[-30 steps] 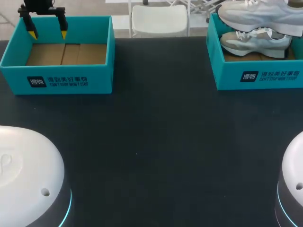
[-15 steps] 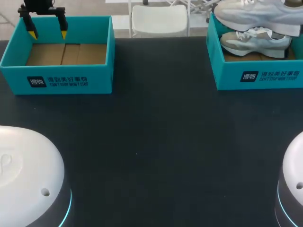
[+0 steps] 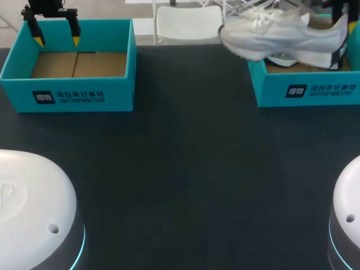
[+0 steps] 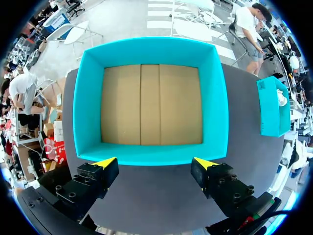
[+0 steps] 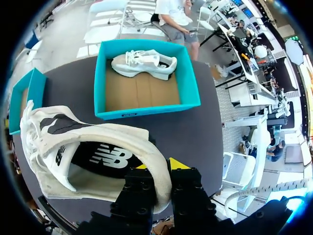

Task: Take the shoe out of the shoebox, open the shoe tongue, remove and reinsert the insole, then place the shoe into the shoebox

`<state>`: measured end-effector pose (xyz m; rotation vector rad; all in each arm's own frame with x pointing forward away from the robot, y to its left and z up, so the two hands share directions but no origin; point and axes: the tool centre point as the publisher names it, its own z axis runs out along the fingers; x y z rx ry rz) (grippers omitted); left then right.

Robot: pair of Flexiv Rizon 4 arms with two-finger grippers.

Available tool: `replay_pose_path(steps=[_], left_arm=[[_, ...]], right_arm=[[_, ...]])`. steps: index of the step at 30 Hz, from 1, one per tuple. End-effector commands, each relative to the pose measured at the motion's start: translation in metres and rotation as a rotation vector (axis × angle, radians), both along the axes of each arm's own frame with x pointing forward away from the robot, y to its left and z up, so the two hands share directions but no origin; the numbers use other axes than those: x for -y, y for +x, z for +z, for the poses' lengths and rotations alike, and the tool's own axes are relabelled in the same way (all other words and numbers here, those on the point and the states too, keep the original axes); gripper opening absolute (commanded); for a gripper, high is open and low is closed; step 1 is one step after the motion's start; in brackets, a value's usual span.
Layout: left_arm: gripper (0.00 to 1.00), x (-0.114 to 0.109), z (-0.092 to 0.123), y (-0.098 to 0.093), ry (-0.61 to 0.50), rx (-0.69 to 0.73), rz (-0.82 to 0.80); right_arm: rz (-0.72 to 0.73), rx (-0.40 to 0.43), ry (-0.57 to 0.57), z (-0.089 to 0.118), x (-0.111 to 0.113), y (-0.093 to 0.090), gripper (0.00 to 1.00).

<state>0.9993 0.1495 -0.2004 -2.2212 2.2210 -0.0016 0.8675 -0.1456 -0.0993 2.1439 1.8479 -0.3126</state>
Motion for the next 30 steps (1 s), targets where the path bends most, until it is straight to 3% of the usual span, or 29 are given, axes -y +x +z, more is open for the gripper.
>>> replay_pose_path(steps=[1, 9, 16, 23, 30], left_arm=[[1.0, 0.0, 0.0, 0.0, 0.0, 0.0, 0.0], [1.0, 0.0, 0.0, 0.0, 0.0, 0.0, 0.0], [1.0, 0.0, 0.0, 0.0, 0.0, 0.0, 0.0], [1.0, 0.0, 0.0, 0.0, 0.0, 0.0, 0.0], [1.0, 0.0, 0.0, 0.0, 0.0, 0.0, 0.0]], right_arm=[[0.008, 0.047, -0.049, -0.006, -0.03, -0.05, 0.0], [-0.058, 0.003, -0.083, -0.022, -0.063, -0.117, 0.0], [-0.095, -0.026, -0.071, -0.034, -0.098, -0.163, 0.0], [-0.149, -0.051, -0.07, -0.041, -0.128, -0.185, 0.0], [-0.149, -0.051, -0.07, -0.041, -0.128, -0.185, 0.0]])
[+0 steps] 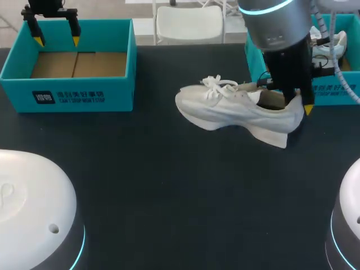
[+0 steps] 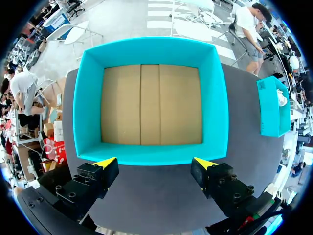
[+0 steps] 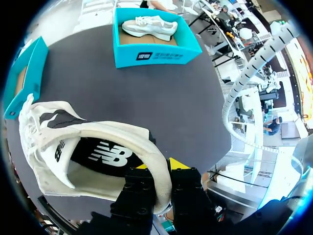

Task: Take the shoe out of the shoebox, open the shoe tongue, remove and reinsert the insole, then place the shoe into the shoebox

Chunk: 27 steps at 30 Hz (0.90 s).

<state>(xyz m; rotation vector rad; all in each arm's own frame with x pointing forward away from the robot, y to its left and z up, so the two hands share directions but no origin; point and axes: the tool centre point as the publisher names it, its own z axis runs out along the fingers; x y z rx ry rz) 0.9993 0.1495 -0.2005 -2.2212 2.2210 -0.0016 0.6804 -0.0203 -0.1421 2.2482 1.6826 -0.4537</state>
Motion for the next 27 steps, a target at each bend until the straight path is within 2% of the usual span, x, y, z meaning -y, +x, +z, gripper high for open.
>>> replay_pose_path(steps=[1, 13, 19, 24, 27], left_arm=[[1.0, 0.0, 0.0, 0.0, 0.0, 0.0, 0.0], [1.0, 0.0, 0.0, 0.0, 0.0, 0.0, 0.0], [1.0, 0.0, 0.0, 0.0, 0.0, 0.0, 0.0], [1.0, 0.0, 0.0, 0.0, 0.0, 0.0, 0.0], [1.0, 0.0, 0.0, 0.0, 0.0, 0.0, 0.0]], right_arm=[[-0.003, -0.005, -0.003, 0.001, -0.002, 0.002, 0.0], [-0.003, -0.005, -0.003, 0.001, -0.002, 0.002, 0.0], [-0.009, 0.002, 0.008, -0.059, -0.021, 0.013, 0.0], [-0.007, -0.014, 0.016, -0.103, -0.036, 0.007, 0.0], [0.014, -0.001, 0.029, -0.12, -0.041, 0.003, 0.0]])
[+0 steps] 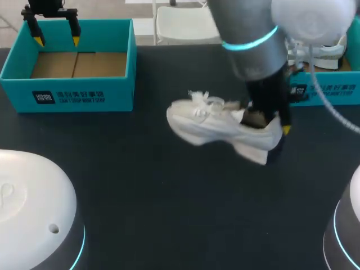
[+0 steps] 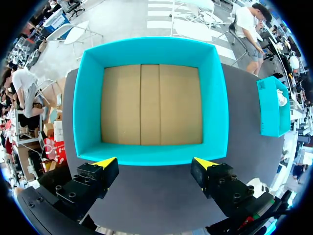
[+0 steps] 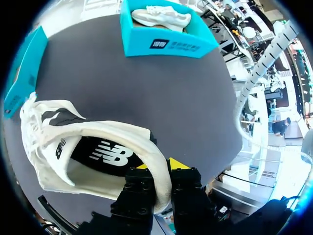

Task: Take the shoe out of the shoebox, open the shoe tongue, remove and reinsert the insole, then place the shoe into the shoebox

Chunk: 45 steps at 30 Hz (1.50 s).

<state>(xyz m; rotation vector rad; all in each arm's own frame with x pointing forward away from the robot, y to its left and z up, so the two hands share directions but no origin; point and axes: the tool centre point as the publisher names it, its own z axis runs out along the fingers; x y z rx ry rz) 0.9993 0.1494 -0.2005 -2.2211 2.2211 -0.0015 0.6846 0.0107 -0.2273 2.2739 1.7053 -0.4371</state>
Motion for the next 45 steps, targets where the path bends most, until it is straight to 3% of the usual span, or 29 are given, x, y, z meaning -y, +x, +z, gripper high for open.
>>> replay_pose_path(steps=[1, 9, 17, 23, 36, 45], left_arm=[[1.0, 0.0, 0.0, 0.0, 0.0, 0.0, 0.0], [1.0, 0.0, 0.0, 0.0, 0.0, 0.0, 0.0], [1.0, 0.0, 0.0, 0.0, 0.0, 0.0, 0.0], [1.0, 0.0, 0.0, 0.0, 0.0, 0.0, 0.0], [1.0, 0.0, 0.0, 0.0, 0.0, 0.0, 0.0], [1.0, 0.0, 0.0, 0.0, 0.0, 0.0, 0.0]], right_arm=[[0.027, 0.012, -0.002, -0.041, -0.012, -0.003, 0.0], [0.155, -0.003, -0.035, -0.071, -0.028, -0.011, 0.0], [0.251, -0.01, -0.035, -0.082, -0.041, -0.017, 0.0], [0.232, -0.015, 0.009, -0.092, -0.043, -0.013, 0.0], [0.179, 0.059, 0.072, -0.11, -0.048, 0.01, 0.0], [0.213, 0.027, 0.058, -0.135, -0.056, 0.011, 0.0]])
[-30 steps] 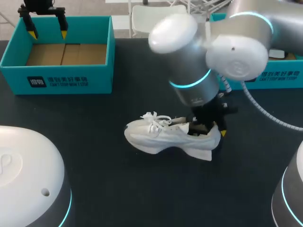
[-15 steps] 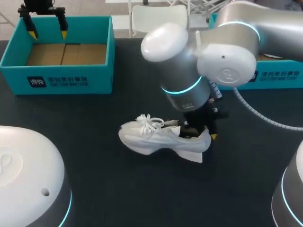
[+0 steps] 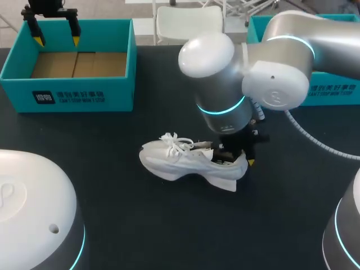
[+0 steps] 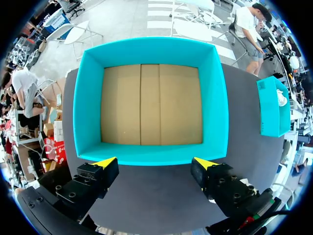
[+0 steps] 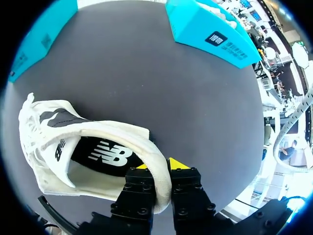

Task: Take the shoe out of the shoebox, open the shoe tongue, remove and reinsert the insole, then place the shoe into the shoebox

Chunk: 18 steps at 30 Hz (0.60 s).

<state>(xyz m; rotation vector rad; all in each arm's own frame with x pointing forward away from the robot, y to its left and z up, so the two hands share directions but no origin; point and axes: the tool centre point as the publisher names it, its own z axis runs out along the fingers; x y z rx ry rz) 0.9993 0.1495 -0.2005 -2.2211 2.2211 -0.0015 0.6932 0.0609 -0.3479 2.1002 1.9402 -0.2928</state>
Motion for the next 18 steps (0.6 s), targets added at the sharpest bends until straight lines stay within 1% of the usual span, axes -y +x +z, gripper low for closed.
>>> replay_pose_path(steps=[1, 4, 5, 6, 7, 8, 10, 11, 12, 13, 18], left_arm=[[1.0, 0.0, 0.0, 0.0, 0.0, 0.0, 0.0], [1.0, 0.0, 0.0, 0.0, 0.0, 0.0, 0.0], [1.0, 0.0, 0.0, 0.0, 0.0, 0.0, 0.0], [1.0, 0.0, 0.0, 0.0, 0.0, 0.0, 0.0], [1.0, 0.0, 0.0, 0.0, 0.0, 0.0, 0.0], [1.0, 0.0, 0.0, 0.0, 0.0, 0.0, 0.0], [1.0, 0.0, 0.0, 0.0, 0.0, 0.0, 0.0], [1.0, 0.0, 0.0, 0.0, 0.0, 0.0, 0.0], [1.0, 0.0, 0.0, 0.0, 0.0, 0.0, 0.0], [1.0, 0.0, 0.0, 0.0, 0.0, 0.0, 0.0], [1.0, 0.0, 0.0, 0.0, 0.0, 0.0, 0.0]], right_arm=[[0.003, -0.013, -0.01, -0.018, -0.006, 0.002, 0.0], [0.009, -0.02, -0.014, -0.023, -0.006, 0.002, 0.0], [0.008, -0.02, -0.015, -0.023, -0.006, 0.003, 0.09], [0.006, -0.022, -0.012, -0.024, -0.005, 0.003, 0.23], [0.004, -0.021, -0.012, -0.024, -0.004, 0.003, 0.29], [0.003, -0.021, -0.011, -0.023, -0.004, 0.003, 0.38], [0.002, -0.02, -0.008, -0.019, -0.002, 0.003, 0.43], [0.004, -0.017, -0.007, -0.015, -0.002, 0.003, 0.51], [0.005, -0.013, -0.005, -0.012, -0.001, 0.002, 0.92], [0.008, -0.008, -0.003, -0.008, -0.001, 0.002, 1.0], [0.019, 0.015, 0.034, 0.017, 0.002, -0.004, 1.0]])
